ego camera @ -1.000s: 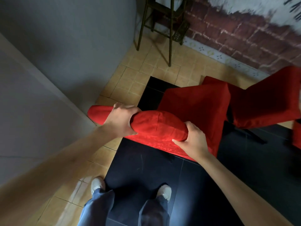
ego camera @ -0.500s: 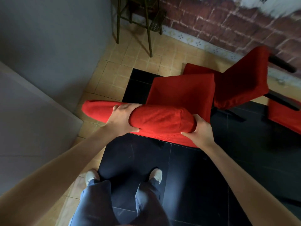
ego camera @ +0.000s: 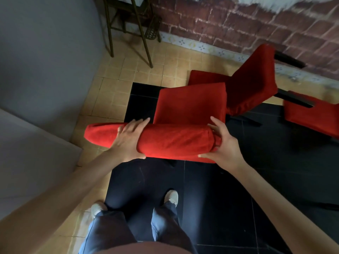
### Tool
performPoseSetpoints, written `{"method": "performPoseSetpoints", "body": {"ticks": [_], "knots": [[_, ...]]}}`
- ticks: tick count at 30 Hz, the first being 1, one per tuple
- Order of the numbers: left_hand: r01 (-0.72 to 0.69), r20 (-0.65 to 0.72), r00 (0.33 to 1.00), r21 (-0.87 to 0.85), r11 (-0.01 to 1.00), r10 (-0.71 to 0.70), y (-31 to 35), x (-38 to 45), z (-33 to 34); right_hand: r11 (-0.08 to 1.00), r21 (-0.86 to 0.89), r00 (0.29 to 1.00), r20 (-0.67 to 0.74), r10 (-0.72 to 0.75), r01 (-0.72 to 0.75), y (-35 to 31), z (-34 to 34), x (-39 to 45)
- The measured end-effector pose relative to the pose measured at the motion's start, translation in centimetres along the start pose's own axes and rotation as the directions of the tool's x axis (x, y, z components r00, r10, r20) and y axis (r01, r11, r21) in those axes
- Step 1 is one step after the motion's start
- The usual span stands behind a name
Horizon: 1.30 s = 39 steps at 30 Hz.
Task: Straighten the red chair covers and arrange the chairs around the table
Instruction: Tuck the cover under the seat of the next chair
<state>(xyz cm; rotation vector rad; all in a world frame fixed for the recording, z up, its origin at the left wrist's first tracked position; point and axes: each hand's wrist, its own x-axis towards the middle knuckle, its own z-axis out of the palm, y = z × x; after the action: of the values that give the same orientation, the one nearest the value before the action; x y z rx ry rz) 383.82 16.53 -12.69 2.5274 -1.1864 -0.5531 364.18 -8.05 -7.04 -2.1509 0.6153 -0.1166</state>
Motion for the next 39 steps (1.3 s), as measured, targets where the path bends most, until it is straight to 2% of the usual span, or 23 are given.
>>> {"method": "performPoseSetpoints", "body": {"ticks": [3, 7, 12, 15, 20, 24, 30, 35, 39], "knots": [[0.026, -0.021, 0.999, -0.006, 1.000, -0.027, -0.3, 0.2, -0.1, 0.999, -0.018, 0.996, 0.080, -0.033, 0.034, -1.5, -0.3, 0.0], [0.027, -0.053, 0.998, -0.010, 1.000, -0.028, 0.9, 0.3, 0.2, 0.981, -0.161, 0.987, 0.140, -0.084, 0.106, -2.3, -1.2, 0.0], [0.023, -0.060, 0.998, 0.026, 0.999, -0.021, 4.2, 0.7, 1.0, 0.978, -0.193, 0.988, 0.147, -0.053, 0.081, -1.0, -3.5, -1.2], [-0.015, -0.043, 0.999, 0.037, 0.999, 0.017, 6.0, 1.1, 1.5, 0.980, -0.195, 0.993, 0.117, -0.024, 0.046, -0.1, -4.9, -2.3], [-0.179, 0.109, 0.980, 0.100, 0.979, 0.168, 7.0, 1.6, 1.8, 0.962, -0.271, 0.999, 0.045, 0.015, -0.002, 1.1, -6.5, -4.0], [-0.078, 0.107, 0.993, 0.194, 0.978, 0.058, 7.1, 1.8, 2.0, 0.894, -0.437, 0.993, 0.007, 0.116, -0.101, 1.9, -7.3, -4.8], [-0.144, 0.088, 0.988, 0.272, 0.951, 0.125, 9.3, 2.7, 2.9, 0.760, -0.626, 0.984, -0.080, 0.159, -0.173, 3.8, -8.5, -5.4], [-0.165, 0.076, 0.986, 0.304, 0.938, 0.148, 12.4, 3.2, 3.6, 0.784, -0.598, 0.986, -0.087, 0.142, -0.166, 6.5, -10.8, -6.2], [-0.157, 0.082, 0.987, 0.347, 0.925, 0.136, 16.1, 3.3, 4.4, 0.863, -0.481, 0.988, -0.107, 0.114, -0.152, 9.6, -13.1, -7.3]]}}
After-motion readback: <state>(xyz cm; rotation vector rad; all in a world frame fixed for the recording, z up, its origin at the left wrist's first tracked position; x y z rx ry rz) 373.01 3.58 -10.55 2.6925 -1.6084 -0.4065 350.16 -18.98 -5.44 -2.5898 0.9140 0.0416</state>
